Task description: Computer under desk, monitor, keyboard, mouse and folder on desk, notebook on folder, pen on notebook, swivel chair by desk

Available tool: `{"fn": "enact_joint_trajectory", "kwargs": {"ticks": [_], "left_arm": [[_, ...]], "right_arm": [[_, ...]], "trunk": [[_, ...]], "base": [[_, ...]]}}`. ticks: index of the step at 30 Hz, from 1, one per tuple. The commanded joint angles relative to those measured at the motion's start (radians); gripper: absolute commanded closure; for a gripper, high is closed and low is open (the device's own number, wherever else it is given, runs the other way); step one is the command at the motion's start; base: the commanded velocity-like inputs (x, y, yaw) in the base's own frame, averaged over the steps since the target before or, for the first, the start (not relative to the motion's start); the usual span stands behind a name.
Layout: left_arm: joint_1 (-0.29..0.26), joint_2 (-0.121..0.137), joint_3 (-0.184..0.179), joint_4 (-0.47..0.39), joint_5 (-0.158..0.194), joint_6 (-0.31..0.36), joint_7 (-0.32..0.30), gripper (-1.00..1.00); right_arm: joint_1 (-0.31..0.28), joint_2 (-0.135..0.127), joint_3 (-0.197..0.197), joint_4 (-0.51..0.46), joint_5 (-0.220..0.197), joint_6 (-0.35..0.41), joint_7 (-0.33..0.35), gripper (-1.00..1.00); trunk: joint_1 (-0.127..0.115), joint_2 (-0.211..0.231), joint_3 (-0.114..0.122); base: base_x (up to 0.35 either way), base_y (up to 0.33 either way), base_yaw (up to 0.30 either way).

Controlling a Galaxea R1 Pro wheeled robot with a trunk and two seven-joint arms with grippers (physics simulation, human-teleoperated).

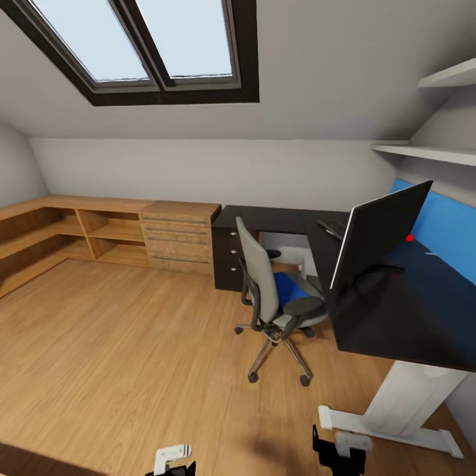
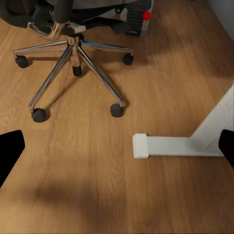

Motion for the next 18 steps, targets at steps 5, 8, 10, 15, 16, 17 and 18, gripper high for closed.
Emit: {"fn": "enact_joint_trajectory", "kwargs": {"ticks": [5,8,10,15,16,17,18], "left_arm": [[-0.004,0.009,0.004,0.031,0.007,-0.007,-0.004,-1.00],[-0.005,0.013,0.002,0.038,0.004,-0.044,-0.006,-1.00],[-0.005,0.013,0.000,0.042,0.004,-0.067,-0.003,-1.00],[-0.005,0.012,-0.011,0.045,0.001,-0.087,0.000,-1.00],[-0.005,0.012,-0.014,0.046,0.001,-0.088,0.000,-1.00],[-0.005,0.013,-0.017,0.046,0.001,-0.089,0.000,-1.00],[-0.005,0.013,-0.023,0.046,0.001,-0.090,0.000,-1.00]], "right_arm": [[-0.070,0.002,-0.005,0.032,-0.008,-0.002,-0.006,-1.00],[-0.100,0.002,-0.014,0.036,-0.043,-0.002,-0.022,-1.00],[-0.127,0.001,-0.018,0.037,-0.086,-0.004,-0.037,-1.00],[-0.184,-0.002,-0.023,0.038,-0.176,-0.008,-0.051,-1.00],[-0.192,-0.002,-0.023,0.038,-0.183,-0.009,-0.052,-1.00],[-0.199,-0.002,-0.023,0.038,-0.188,-0.009,-0.052,-1.00],[-0.211,-0.004,-0.023,0.038,-0.195,-0.011,-0.053,-1.00]], "trunk": [[0.019,-0.036,-0.017],[0.031,-0.057,-0.026],[0.038,-0.071,-0.033],[0.058,-0.106,-0.048],[0.061,-0.113,-0.051],[0.065,-0.120,-0.054],[0.069,-0.127,-0.058]], "base": [[0.000,0.000,0.000],[0.000,0.000,0.000],[0.000,0.000,0.000],[0.000,0.000,0.000],[0.000,0.000,0.000],[0.000,0.000,0.000],[0.000,0.000,0.000]]}}
